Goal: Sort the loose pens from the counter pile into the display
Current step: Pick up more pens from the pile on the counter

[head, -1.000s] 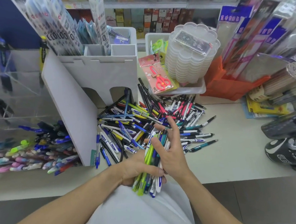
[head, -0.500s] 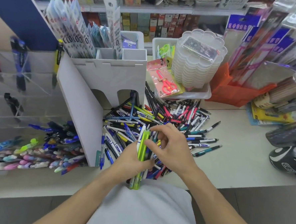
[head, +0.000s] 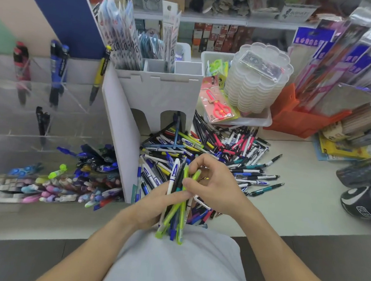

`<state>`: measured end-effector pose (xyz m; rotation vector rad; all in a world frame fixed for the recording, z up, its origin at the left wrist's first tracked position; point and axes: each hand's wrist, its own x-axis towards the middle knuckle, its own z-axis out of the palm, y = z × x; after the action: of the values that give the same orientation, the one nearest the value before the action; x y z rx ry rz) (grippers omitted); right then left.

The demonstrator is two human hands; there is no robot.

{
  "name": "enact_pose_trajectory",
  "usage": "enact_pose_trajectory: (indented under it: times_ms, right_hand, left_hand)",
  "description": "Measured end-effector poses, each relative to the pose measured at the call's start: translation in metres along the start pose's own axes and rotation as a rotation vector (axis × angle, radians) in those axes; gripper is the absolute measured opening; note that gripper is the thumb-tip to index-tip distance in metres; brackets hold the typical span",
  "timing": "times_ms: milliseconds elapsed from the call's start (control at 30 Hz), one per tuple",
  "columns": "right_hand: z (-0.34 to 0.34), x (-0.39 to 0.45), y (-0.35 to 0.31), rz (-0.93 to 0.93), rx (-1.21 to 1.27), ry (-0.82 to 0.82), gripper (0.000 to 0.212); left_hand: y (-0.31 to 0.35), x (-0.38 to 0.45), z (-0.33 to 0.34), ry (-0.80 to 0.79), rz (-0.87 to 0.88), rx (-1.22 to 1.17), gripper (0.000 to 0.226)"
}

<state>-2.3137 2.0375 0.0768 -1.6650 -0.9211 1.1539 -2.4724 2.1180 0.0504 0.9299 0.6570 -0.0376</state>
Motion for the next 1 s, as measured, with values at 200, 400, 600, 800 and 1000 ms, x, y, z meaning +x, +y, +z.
enact_pose_trajectory:
  times_ms: [200,400,600,800,1000]
  right_hand:
    - [0.008,0.0,-0.006,-0.071,-0.012,-0.014,0.023]
    - [0.011,-0.005,-0.007,-0.094,-0.135,-0.061,0.021]
    - [0.01,-0.013,-0.002,-0.005,0.203,-0.072,0.027]
    - [-0.002,-0.018,0.003,0.034,0.292,0.01,0.016]
    - [-0.016,-0.012,0.004,0.044,0.278,0.078,0.027]
  left_hand:
    - [-0.002,-0.006,-0.002,0.086,-0.013,-0.116,0.037]
    - [-0.01,-0.017,-0.008,0.105,0.027,-0.012,0.043]
    - [-0.019,-0.02,-0.021,0.017,0.102,-0.08,0.038]
    - [-0.017,-0.023,-0.021,0.033,0.079,-0.197,0.032]
    - [-0.012,-0.016,-0.017,0.077,0.049,-0.006,0.036]
